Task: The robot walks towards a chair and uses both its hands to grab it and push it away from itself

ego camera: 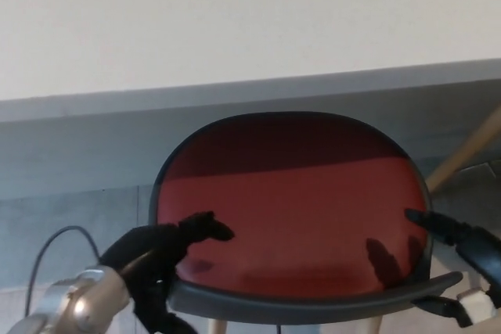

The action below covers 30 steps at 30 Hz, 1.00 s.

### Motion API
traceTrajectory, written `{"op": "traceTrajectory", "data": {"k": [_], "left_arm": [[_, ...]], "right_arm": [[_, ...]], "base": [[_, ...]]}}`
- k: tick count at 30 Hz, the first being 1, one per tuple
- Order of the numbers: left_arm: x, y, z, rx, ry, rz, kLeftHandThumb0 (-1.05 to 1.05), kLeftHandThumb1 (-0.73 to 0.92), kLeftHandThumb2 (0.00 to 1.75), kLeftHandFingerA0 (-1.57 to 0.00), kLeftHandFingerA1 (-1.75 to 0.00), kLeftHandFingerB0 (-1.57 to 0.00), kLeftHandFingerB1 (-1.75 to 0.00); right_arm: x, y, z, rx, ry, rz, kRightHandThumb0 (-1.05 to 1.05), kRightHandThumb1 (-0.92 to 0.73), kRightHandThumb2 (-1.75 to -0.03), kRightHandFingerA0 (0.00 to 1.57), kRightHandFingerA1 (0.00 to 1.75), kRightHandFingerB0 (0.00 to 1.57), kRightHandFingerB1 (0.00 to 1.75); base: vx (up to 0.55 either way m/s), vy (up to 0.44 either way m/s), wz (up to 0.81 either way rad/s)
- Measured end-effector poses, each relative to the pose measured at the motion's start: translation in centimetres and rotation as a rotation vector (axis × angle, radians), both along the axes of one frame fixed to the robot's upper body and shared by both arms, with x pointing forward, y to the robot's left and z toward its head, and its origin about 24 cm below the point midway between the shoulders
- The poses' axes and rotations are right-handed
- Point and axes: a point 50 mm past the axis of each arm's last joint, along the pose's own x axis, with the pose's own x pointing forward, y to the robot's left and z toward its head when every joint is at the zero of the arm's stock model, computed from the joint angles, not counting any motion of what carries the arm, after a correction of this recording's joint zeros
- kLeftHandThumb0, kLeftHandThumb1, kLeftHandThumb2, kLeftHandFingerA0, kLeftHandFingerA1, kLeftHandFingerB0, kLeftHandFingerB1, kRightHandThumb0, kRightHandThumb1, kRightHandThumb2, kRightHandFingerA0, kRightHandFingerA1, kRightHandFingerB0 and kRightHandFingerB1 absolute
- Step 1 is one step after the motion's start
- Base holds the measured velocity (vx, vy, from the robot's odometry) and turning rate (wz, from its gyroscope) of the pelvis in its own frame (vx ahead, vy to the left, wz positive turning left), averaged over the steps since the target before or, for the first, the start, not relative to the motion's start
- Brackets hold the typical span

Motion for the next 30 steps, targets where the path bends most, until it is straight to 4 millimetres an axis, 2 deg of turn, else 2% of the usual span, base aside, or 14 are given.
{"op": "traceTrajectory", "data": {"k": [2, 5, 6, 9, 10, 18, 20, 21, 22, 25, 26, 27, 29, 30], "left_arm": [[-0.1, -0.2, -0.4, 0.014, 0.012, -0.006, -0.79, 0.27, 0.71, -0.02, -1.07, -0.01, -0.91], [-0.2, -0.5, -0.7, 0.017, 0.007, -0.004, -0.84, 0.29, 0.72, -0.09, -1.04, -0.02, -0.88], [-0.2, -0.7, -0.8, 0.013, 0.002, 0.000, -0.93, 0.27, 0.74, -0.30, -1.01, -0.07, -0.85], [-0.2, -0.9, -0.8, 0.002, -0.019, 0.024, -0.93, 0.27, 0.74, -0.30, -1.01, -0.07, -0.85], [-0.1, -0.9, -0.8, 0.000, -0.030, 0.034, -0.98, 0.46, 0.57, -0.44, -1.08, -0.10, -1.00], [0.3, -1.5, -1.8, -0.029, -0.071, 0.154, -1.04, 0.44, 0.53, -0.33, -1.20, -0.01, -1.15], [0.3, -1.5, -2.3, -0.027, -0.066, 0.183, -1.03, 0.27, 0.74, -0.41, -1.10, -0.10, -0.95], [0.3, -1.5, -2.6, -0.019, -0.064, 0.200, -1.00, 0.25, 0.73, -0.43, -1.09, -0.11, -0.94], [0.3, -1.5, -2.8, -0.008, -0.064, 0.213, -0.87, 0.36, 0.52, -0.67, -0.95, -0.11, -0.95], [0.1, -1.4, -3.6, 0.023, -0.057, 0.249, -0.81, 0.37, 0.51, -0.76, -0.87, -0.15, -0.91], [0.0, -1.3, -3.9, 0.037, -0.053, 0.266, -0.69, 0.38, 0.60, -1.07, -0.70, -0.30, -0.82], [-0.1, -1.2, -4.1, 0.045, -0.051, 0.276, -0.69, 0.38, 0.60, -1.07, -0.70, -0.30, -0.82], [-0.3, -0.9, -4.5, 0.052, -0.049, 0.309, -0.36, 0.35, 1.14, -1.57, -0.74, -0.44, -0.85], [-0.4, -0.7, -4.7, 0.055, -0.046, 0.326, -0.36, 0.35, 1.14, -1.57, -0.74, -0.44, -0.85]], "right_arm": [[-0.1, 0.4, -0.3, -0.012, 0.009, 0.016, -0.80, -0.49, -0.74, 0.00, 0.06, 0.00, 0.00], [-0.2, 0.1, -0.6, -0.024, 0.022, 0.005, -0.80, -0.47, -0.73, 0.00, 0.06, 0.00, 0.00], [-0.2, 0.1, -0.6, -0.026, 0.022, 0.002, -0.82, -0.48, -0.73, 0.00, 0.05, 0.00, 0.00], [-0.3, 0.0, -0.8, -0.030, 0.026, -0.008, -0.82, -0.48, -0.73, 0.00, 0.05, 0.00, 0.00], [-0.4, -0.1, -0.9, -0.031, 0.027, -0.012, -0.84, -0.49, -0.75, 0.00, 0.04, 0.00, 0.00], [-0.4, 0.2, -1.2, -0.029, 0.024, -0.025, -0.81, -0.42, -0.66, 0.00, 0.00, 0.00, 0.00], [-0.3, 0.3, -1.3, -0.034, 0.022, -0.030, -0.77, -0.38, -0.63, 0.00, 0.01, 0.00, 0.00], [-0.3, 0.4, -1.3, -0.036, 0.018, -0.035, -0.69, -0.32, -0.63, 0.00, 0.12, 0.00, 0.08], [-0.2, 0.4, -1.3, -0.036, 0.013, -0.039, -0.55, -0.46, -0.72, 0.00, 0.16, 0.00, 0.16], [-0.2, 0.6, -1.3, -0.038, -0.004, -0.048, -0.51, -0.48, -0.78, 0.00, 0.31, 0.00, 0.21], [-0.1, 0.7, -1.3, -0.039, -0.012, -0.045, -0.42, -0.73, -0.61, 0.26, 0.54, 0.02, 0.34], [-0.1, 0.8, -1.2, -0.040, -0.017, -0.043, -0.42, -0.73, -0.61, 0.26, 0.54, 0.02, 0.34], [-0.2, 0.9, -1.2, -0.041, -0.043, -0.039, -0.23, -0.90, -0.73, 0.83, 0.64, 0.32, 0.33], [-0.2, 1.0, -1.2, -0.041, -0.059, -0.039, -0.23, -0.90, -0.73, 0.83, 0.64, 0.32, 0.33]], "base": [[0.00, 0.000, 0.00], [0.00, 0.000, 0.02], [0.00, 0.000, 0.00], [0.00, 0.000, 0.00], [0.00, 0.000, 0.00], [0.00, 0.000, 0.00], [0.00, 0.000, 0.00], [0.00, 0.000, 0.00], [0.00, 0.000, 0.00], [0.00, 0.000, 0.00], [0.00, 0.000, 0.00], [0.00, 0.000, 0.00], [0.00, 0.000, 0.00], [0.00, 0.000, 0.00]]}}
